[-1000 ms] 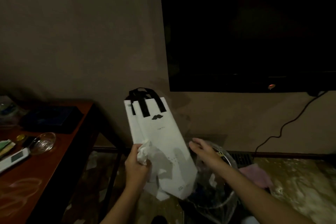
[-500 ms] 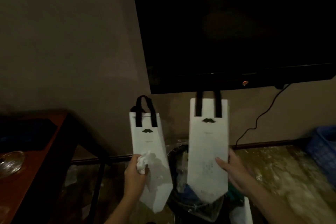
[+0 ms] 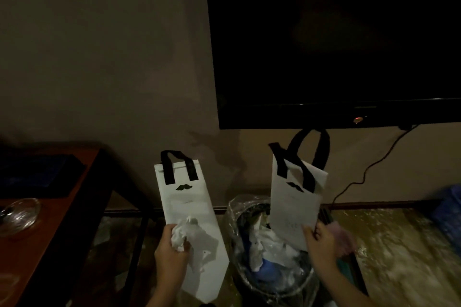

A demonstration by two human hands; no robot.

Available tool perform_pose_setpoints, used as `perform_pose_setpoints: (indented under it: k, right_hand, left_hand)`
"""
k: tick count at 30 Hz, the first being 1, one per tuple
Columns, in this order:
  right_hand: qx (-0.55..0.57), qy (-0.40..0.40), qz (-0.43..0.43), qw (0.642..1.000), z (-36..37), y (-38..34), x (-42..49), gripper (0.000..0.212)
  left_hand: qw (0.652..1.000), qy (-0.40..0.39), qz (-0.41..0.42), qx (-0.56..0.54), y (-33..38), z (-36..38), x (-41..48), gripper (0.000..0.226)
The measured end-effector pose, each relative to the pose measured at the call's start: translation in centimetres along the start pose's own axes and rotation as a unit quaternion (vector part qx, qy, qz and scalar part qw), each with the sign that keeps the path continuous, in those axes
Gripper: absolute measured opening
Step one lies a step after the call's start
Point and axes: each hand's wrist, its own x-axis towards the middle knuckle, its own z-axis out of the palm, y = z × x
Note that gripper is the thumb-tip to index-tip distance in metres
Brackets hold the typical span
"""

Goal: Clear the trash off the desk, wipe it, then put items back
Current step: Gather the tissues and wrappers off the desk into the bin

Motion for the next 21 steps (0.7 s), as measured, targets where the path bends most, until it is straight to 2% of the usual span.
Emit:
perform_pose_setpoints:
  k: [4, 7, 10, 12, 15, 18, 21]
  right_hand:
    - [0.003, 0.021, -0.013, 1.000, 0.8, -0.7, -0.3, 0.020]
    - [0.050, 0.071, -0.039, 0.995, 0.7, -1.9, -0.9, 0.019]
    - [0.008, 0.079, -0.032, 0.996, 1.1, -0.6, -0.1, 0.038]
    - [-0.007, 0.056, -0.006, 0.998, 1.6, 0.0, 0.8, 0.033]
    - [-0.074, -0.008, 0.023, 0.997, 2.5, 0.5, 2.1, 0.003]
    - [-0.110, -0.037, 0.027, 0.993, 2.9, 0.1, 2.6, 0.010]
    - [-0.185, -0.099, 0.042, 0.977, 1.7, -0.4, 3.3, 0.017]
  left_hand:
    - [1.000, 0.020, 0.001, 0.000, -0.2, -1.2, 0.6, 0.024]
    - [0.999, 0.035, -0.011, 0.001, -0.6, -1.7, 1.2, 0.022]
    - [0.998, 0.049, -0.032, 0.022, -0.9, -1.5, 1.7, 0.023]
    - [0.998, 0.048, -0.028, 0.026, -0.3, -1.1, 2.2, 0.024]
    - [0.999, 0.024, -0.009, 0.026, 0.8, -0.6, 2.6, 0.023]
    - [0.999, 0.032, 0.003, 0.017, 1.1, -0.4, 2.8, 0.022]
    - [0.999, 0.032, 0.002, 0.016, 0.8, 0.0, 2.9, 0.024]
